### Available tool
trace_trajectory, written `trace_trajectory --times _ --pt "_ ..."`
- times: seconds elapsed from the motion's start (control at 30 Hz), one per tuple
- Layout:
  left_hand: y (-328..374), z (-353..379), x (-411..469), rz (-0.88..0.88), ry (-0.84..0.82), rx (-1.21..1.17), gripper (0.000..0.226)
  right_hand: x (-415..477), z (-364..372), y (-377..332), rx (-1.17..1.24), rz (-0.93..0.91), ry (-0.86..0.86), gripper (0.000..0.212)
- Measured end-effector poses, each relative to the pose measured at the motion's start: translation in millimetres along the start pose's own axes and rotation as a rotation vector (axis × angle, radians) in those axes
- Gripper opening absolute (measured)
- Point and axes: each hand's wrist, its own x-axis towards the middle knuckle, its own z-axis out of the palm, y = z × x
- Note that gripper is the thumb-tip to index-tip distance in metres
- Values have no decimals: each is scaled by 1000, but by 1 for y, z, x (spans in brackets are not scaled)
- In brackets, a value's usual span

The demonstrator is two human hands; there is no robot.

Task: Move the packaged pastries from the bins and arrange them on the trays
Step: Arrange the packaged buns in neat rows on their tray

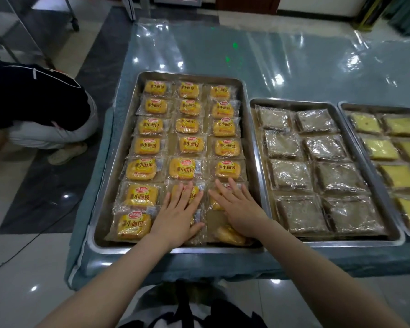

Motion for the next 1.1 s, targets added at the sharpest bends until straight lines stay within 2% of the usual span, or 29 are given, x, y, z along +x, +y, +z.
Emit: trace_trajectory --times 0.1,0.17,0.23,0.27,0.33,0.4,0.5,0.57,0.67,0.7,0.77,0.87,0.97,1.03,1.1 --pt "-1 0 0 0 -6 -4 82 -4 -10 -3 -5 53 21 72" --pt "-1 -1 0 4 -8 1 82 -13 -20 -4 69 140 135 69" --pt "-1 -1 0 8 -4 3 82 -27 -29 -3 251 215 239 50" --pt "-1 -1 0 9 -5 3 82 -34 -32 0 377 228 229 38" --pt "-1 0 0 7 -1 -3 82 -46 -38 0 582 210 22 31" --pt "-1 0 0 6 6 -12 82 -54 -40 -4 613 151 -203 38" --pt "-1 1 1 5 3 -20 81 -53 -38 -6 604 181 -244 37" --pt "-1 2 1 2 3 -25 81 -51 -39 -6 650 217 -175 29" --pt "-2 3 1 3 17 -43 82 -51 -39 -7 586 227 71 25" --pt "-2 3 1 3 19 -47 82 -52 -38 -7 514 220 124 31" --pt "-2 1 -1 -1 24 -53 82 -54 -35 -10 412 203 120 47" --pt "0 -6 -6 31 127 -49 80 -60 -27 -15 431 225 86 66" --pt "8 -12 -14 160 271 -58 63 -69 -21 -18 528 294 294 50" --pt "20 -15 -15 214 278 -143 53 -74 -18 -20 526 343 442 35" --pt "33 -17 -10 254 246 -242 49 -76 -17 -22 532 399 514 28"
